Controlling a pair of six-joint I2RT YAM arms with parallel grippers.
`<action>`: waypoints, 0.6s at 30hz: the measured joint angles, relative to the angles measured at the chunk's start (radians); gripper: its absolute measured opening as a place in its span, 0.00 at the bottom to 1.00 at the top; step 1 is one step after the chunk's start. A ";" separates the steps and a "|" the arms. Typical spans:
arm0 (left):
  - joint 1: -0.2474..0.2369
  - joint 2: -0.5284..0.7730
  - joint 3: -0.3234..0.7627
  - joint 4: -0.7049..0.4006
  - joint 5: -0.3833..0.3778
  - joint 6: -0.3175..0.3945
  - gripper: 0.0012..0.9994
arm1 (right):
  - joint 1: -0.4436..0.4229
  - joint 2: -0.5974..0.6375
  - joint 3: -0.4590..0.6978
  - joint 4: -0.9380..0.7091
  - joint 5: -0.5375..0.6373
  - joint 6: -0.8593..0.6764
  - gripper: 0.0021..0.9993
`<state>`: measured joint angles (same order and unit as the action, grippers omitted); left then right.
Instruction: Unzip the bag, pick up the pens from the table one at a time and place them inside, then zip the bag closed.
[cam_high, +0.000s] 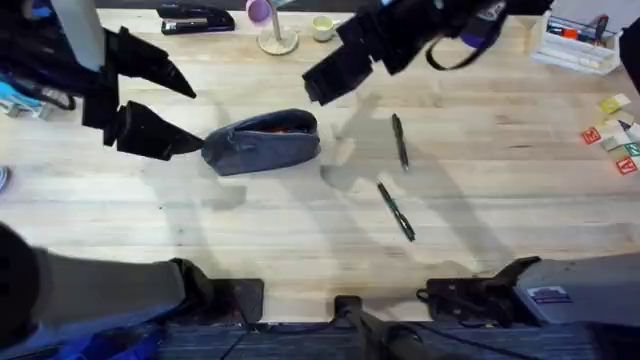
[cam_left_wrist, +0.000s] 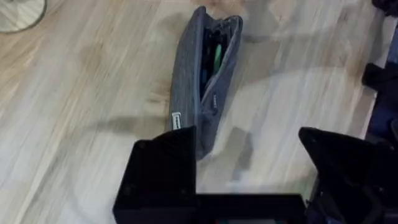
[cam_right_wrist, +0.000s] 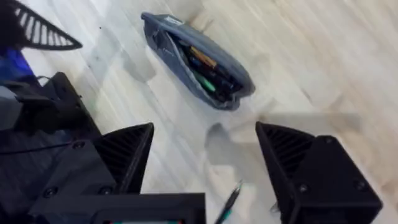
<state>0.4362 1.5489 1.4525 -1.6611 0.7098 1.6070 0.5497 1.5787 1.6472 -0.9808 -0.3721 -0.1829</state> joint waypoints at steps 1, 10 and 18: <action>0.000 -0.014 0.000 0.000 -0.006 -0.016 1.00 | 0.004 0.015 0.019 -0.002 0.000 -0.016 1.00; 0.000 -0.090 0.001 -0.015 -0.038 -0.081 1.00 | 0.077 0.111 0.114 0.001 0.002 -0.214 0.89; 0.000 -0.090 0.001 -0.010 -0.046 -0.090 1.00 | 0.120 0.160 0.114 0.030 0.013 -0.572 0.13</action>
<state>0.4362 1.4586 1.4532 -1.6711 0.6640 1.5171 0.6701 1.7386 1.7611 -0.9512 -0.3588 -0.7545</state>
